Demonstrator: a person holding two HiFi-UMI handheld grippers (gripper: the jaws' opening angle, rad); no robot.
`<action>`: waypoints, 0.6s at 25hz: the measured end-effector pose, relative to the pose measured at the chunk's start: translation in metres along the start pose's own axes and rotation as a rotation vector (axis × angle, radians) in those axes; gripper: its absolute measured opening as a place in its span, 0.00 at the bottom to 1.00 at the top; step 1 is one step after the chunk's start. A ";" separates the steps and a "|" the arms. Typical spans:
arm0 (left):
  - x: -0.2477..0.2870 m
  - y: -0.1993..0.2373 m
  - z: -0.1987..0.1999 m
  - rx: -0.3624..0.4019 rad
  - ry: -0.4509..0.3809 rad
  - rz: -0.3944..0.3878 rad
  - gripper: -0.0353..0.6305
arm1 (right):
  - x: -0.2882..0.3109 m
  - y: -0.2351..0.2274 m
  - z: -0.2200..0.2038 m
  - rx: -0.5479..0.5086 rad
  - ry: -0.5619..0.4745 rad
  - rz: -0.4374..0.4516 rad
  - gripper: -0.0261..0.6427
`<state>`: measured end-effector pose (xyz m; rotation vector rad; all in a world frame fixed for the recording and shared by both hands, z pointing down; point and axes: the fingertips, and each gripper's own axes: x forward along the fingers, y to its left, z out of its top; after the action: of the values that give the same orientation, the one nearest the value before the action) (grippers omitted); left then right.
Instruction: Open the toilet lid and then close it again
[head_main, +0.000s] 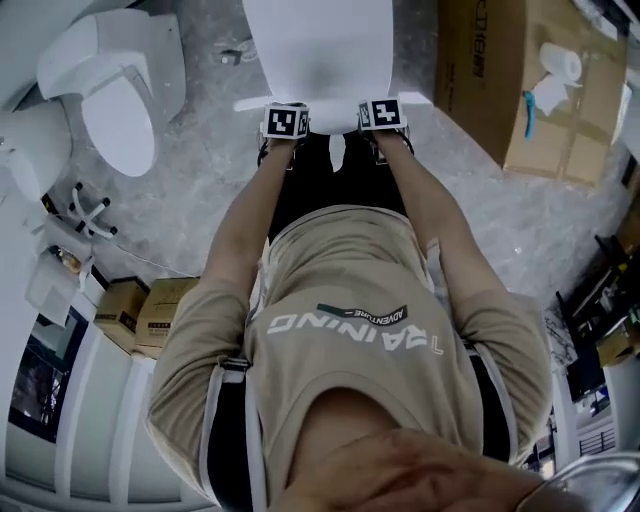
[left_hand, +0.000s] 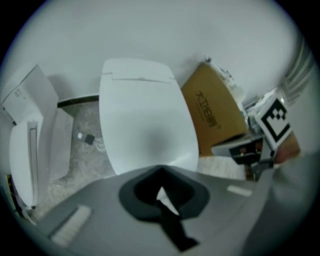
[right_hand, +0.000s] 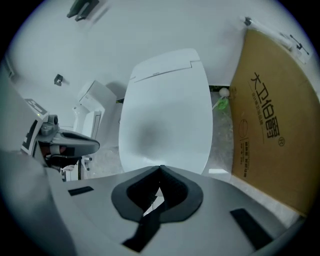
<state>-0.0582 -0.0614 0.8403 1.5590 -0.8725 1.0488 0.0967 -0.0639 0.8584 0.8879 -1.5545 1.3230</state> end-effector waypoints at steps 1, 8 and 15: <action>-0.011 -0.002 0.013 0.012 -0.034 0.002 0.06 | -0.009 0.002 0.006 -0.012 -0.014 -0.003 0.06; -0.075 -0.016 0.081 0.098 -0.219 0.007 0.06 | -0.071 0.036 0.050 -0.215 -0.149 -0.011 0.06; -0.150 -0.038 0.147 0.181 -0.480 0.065 0.06 | -0.159 0.062 0.118 -0.220 -0.426 -0.015 0.06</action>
<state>-0.0483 -0.1925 0.6724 1.9912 -1.1820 0.8249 0.0756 -0.1726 0.6831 1.0835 -1.9709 0.9650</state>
